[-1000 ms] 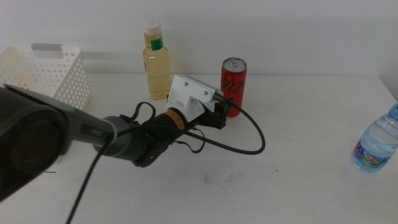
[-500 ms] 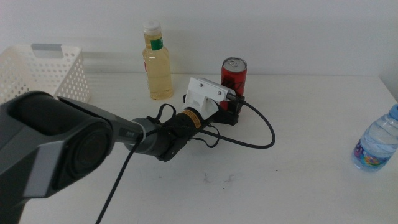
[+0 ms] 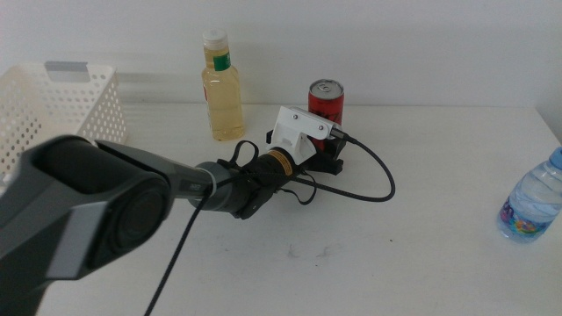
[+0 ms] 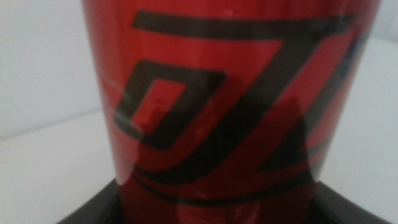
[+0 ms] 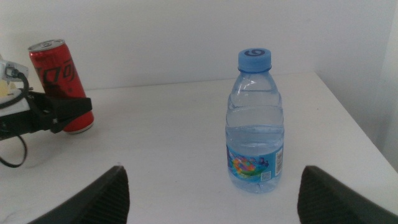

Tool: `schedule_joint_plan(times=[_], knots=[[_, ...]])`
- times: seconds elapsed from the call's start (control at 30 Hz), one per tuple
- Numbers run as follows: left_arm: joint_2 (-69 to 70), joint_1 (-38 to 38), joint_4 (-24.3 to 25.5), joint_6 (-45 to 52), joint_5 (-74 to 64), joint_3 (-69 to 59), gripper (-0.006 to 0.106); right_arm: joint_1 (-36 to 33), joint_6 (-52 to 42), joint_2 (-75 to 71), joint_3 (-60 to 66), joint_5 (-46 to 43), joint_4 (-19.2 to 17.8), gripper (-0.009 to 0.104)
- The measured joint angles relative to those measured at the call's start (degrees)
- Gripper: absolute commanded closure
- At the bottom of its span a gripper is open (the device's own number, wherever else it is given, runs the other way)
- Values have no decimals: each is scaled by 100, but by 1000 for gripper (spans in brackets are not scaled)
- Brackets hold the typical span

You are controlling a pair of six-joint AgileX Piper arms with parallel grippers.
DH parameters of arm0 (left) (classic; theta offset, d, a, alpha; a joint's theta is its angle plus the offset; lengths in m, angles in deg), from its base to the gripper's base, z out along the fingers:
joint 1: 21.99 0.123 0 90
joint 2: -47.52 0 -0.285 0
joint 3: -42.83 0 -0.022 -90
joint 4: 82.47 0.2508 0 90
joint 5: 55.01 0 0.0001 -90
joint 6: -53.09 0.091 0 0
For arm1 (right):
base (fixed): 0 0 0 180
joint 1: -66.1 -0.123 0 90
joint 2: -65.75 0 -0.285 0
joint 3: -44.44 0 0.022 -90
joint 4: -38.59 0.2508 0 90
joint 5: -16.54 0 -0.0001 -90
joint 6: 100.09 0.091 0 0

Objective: Use arms to grab the bottles and put them into the dustbin to the left of the table.

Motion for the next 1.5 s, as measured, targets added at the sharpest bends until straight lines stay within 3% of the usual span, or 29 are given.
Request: schedule_joint_plan(times=[0.07, 0.3, 0.57, 0.7, 0.87, 1.17, 1.33, 1.5], knots=[[253, 0, 132, -42, -196, -266, 102, 0, 0, 0, 0, 0, 0, 14], [2214, 0, 148, -146, -1855, -1862, 102, 0, 0, 0, 0, 0, 0, 14], [4641, 131, -366, -313, -6337, -2367, 102, 0, 0, 0, 0, 0, 0, 14], [5314, 669, -511, -3, -8030, -2088, 102, 0, 0, 0, 0, 0, 0, 14], [5430, 1947, -812, 1457, -9756, -1108, 102, 0, 0, 0, 0, 0, 0, 14], [4599, 4005, -1250, 2958, -9967, 332, 102, 0, 0, 0, 0, 0, 0, 14], [3713, 4324, -1393, 3123, -9852, 390, 100, 0, 0, 0, 0, 0, 0, 14], [3101, 4334, -1527, 3271, -9484, 390, 89, 0, 0, 0, 0, 0, 0, 14]])
